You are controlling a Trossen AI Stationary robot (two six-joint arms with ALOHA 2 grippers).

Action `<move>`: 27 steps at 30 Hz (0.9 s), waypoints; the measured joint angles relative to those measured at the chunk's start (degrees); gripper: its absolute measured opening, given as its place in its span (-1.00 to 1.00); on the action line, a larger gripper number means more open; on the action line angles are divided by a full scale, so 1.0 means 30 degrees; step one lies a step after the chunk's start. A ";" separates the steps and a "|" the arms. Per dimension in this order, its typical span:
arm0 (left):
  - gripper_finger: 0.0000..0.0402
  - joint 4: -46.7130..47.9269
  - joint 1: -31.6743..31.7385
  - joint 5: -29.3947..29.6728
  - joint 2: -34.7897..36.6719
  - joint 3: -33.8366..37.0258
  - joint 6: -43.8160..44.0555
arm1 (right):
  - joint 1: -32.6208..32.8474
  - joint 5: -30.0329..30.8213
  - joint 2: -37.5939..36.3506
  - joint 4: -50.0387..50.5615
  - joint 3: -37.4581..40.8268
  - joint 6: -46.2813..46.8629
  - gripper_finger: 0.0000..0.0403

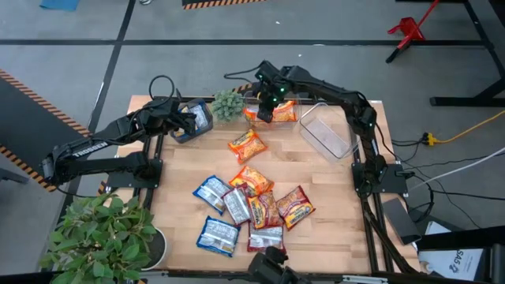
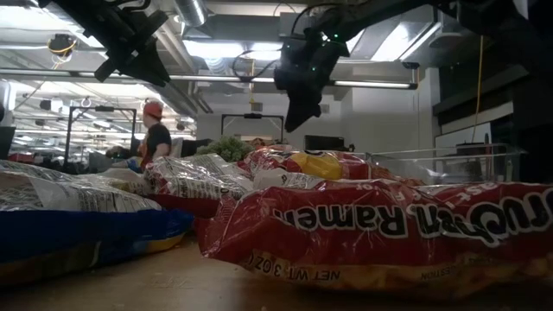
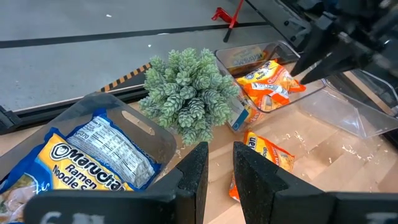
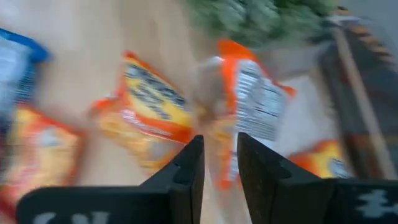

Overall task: Sort Maruchan noodles
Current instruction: Put the orange noodle pack into the left transparent bin

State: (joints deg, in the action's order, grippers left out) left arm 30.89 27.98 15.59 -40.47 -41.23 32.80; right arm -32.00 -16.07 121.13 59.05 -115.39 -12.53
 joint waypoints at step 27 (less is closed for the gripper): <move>-0.66 0.0153 -0.0003 -0.0160 -0.0007 0.0007 -0.0124 | 0.2991 -0.3310 -0.2117 -0.1631 1.0664 0.7174 -0.37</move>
State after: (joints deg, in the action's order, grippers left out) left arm 31.35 27.97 15.11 -40.49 -41.21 32.42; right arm -23.03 -26.00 114.78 54.15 -83.40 9.00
